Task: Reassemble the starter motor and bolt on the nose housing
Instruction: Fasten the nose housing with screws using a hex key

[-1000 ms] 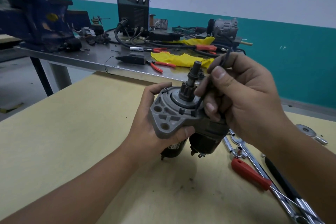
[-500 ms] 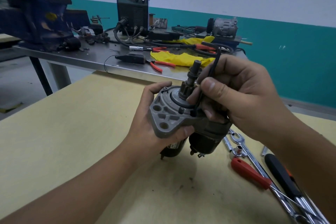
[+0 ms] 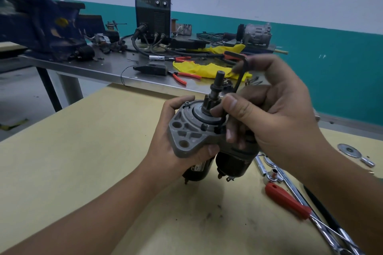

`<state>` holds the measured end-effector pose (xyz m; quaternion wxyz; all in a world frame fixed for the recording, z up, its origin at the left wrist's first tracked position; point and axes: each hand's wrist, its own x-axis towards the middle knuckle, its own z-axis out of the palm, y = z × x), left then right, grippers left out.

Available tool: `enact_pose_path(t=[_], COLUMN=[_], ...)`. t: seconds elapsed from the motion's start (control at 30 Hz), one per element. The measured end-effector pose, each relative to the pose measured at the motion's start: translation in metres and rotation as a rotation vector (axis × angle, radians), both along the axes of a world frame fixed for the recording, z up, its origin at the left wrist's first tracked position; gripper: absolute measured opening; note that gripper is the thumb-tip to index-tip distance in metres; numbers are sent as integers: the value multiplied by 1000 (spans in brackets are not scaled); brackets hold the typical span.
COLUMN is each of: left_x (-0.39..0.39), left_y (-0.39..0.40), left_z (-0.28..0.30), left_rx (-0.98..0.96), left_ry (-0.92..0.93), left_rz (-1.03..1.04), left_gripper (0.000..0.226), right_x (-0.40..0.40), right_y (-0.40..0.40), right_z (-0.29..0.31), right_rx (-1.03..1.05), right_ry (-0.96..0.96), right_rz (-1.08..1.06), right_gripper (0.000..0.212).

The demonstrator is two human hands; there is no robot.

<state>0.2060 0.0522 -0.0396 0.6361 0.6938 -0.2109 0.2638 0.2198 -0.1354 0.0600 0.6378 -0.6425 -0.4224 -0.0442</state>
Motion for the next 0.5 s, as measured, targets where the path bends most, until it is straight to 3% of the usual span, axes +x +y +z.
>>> enact_pose_path(t=[0.07,0.13,0.23,0.37,0.43,0.5], left_x=[0,1,1,0,0,0], left_y=[0,1,1,-1,-2,-3], left_z=[0,0,1,6,7,7], left_rx=[12,21,8,7,12,11], left_ry=[8,10,22,22,11,3], left_rz=[-2,-8,-29,-26,-8,4], left_gripper=[83,88,84,80,79,79], right_x=[2,4,5,-1,-1,-3], right_y=[0,-1,0,8,13,15], right_z=[2,4,8,30,42,50], right_rx=[-27,-74,-82,-29,-68,-161], right_ry=[-41,-101,-141,-314,-340,-341], right_rz=[18,9,-44,-219,-343,-406], right_gripper=[68,73,55,6,19,18])
